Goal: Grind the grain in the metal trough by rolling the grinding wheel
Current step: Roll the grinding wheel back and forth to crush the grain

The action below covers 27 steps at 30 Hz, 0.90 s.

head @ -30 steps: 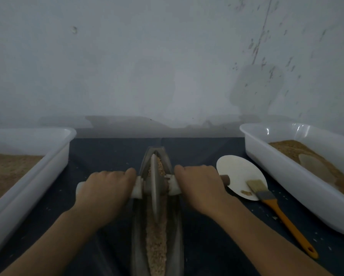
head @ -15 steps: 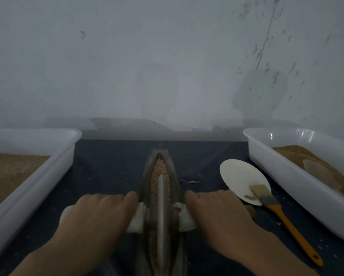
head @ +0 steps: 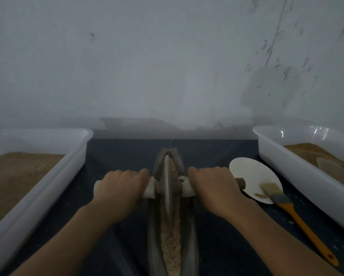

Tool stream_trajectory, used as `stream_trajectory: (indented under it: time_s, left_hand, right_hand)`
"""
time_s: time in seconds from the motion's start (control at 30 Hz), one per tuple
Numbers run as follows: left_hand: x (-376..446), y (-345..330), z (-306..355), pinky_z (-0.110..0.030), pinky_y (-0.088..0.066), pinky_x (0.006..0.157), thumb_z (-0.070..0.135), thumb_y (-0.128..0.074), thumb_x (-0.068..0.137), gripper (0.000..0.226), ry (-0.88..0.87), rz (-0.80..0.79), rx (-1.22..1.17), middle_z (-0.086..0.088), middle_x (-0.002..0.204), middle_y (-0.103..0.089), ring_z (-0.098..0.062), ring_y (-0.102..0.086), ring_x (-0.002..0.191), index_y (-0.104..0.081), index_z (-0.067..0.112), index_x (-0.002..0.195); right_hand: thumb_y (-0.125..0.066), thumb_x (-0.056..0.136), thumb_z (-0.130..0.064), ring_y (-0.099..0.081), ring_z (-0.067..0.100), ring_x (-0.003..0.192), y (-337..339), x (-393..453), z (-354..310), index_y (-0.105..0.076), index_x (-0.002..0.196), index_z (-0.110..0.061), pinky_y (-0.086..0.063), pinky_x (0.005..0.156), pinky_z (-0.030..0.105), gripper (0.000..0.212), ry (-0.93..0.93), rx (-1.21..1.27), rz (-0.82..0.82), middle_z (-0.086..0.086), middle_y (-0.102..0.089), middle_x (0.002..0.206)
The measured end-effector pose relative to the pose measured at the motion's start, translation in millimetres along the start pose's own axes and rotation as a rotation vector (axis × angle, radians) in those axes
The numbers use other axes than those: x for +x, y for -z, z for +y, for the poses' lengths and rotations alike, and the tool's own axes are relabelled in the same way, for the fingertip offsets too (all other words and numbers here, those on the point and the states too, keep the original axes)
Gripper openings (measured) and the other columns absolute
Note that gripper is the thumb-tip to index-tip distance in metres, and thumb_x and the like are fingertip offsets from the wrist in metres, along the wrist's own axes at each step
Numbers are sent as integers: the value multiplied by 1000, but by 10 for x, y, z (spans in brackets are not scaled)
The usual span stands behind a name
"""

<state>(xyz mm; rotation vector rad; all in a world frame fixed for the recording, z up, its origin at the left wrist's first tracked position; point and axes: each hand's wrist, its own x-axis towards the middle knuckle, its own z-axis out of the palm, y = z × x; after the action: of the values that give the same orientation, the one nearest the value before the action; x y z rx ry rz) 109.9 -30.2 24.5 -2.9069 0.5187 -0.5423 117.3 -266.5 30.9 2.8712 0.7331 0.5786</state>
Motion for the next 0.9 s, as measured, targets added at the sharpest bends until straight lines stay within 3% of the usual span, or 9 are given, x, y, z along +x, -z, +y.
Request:
stream_trajectory:
  time_s: [0.1, 0.23, 0.27, 0.37, 0.57, 0.7, 0.9]
  left_hand:
    - [-219, 89, 31, -30, -35, 58, 40, -64, 75, 50, -15, -46, -66, 13, 69, -37, -12, -41, 61, -14, 35, 77]
    - [-394, 201, 94, -22, -12, 45, 40, -79, 34, 84, -181, 100, 43, 14, 55, -25, -7, -33, 40, -9, 34, 80]
    - [-366, 211, 90, -22, -9, 45, 40, -79, 35, 83, -162, 92, 55, 14, 55, -23, -7, -28, 41, -9, 34, 80]
    - [-193, 58, 57, -28, -23, 50, 39, -68, 67, 54, -73, 99, 62, 10, 63, -31, -12, -36, 53, -15, 34, 77]
    - [175, -40, -42, -30, -28, 55, 36, -60, 80, 36, 34, 46, 34, 9, 71, -45, -14, -44, 60, -24, 31, 82]
    - [62, 71, 5, -30, -32, 61, 36, -59, 81, 36, 18, -24, 28, 8, 87, -58, -15, -53, 71, -24, 32, 85]
    - [-312, 242, 100, -33, -32, 72, 50, -59, 77, 44, 60, -266, -146, 18, 96, -49, -11, -54, 91, -16, 42, 79]
  right_hand:
    - [-63, 84, -26, -61, 19, 78, 195, -240, -98, -47, 103, -23, -42, 65, 32, 25, 16, 31, -119, -2, -63, 93]
    - [-62, 79, -28, -59, 20, 73, 275, -494, -154, -34, 90, -28, -21, 50, 31, 31, 12, 43, -168, -6, -60, 87]
    - [-62, 79, -28, -59, 19, 73, 250, -480, -137, -34, 90, -28, -25, 51, 31, 30, 4, 47, -156, -6, -60, 87]
    - [-62, 82, -29, -58, 19, 71, 129, -253, -48, -44, 98, -25, -37, 60, 33, 24, -18, 58, -99, -5, -61, 88]
    - [-74, 73, -25, -45, 18, 52, -98, 195, 118, -45, 85, -20, -29, 52, 30, 32, 1, -41, 41, -3, -60, 69]
    - [-66, 81, -27, -53, 20, 64, -1, 52, 50, -42, 92, -23, -33, 58, 31, 27, -25, -8, -33, -2, -63, 84]
    - [-49, 89, -23, -60, 29, 91, 215, -305, -135, -43, 107, -19, -29, 63, 37, 20, 7, 59, -225, 3, -60, 106]
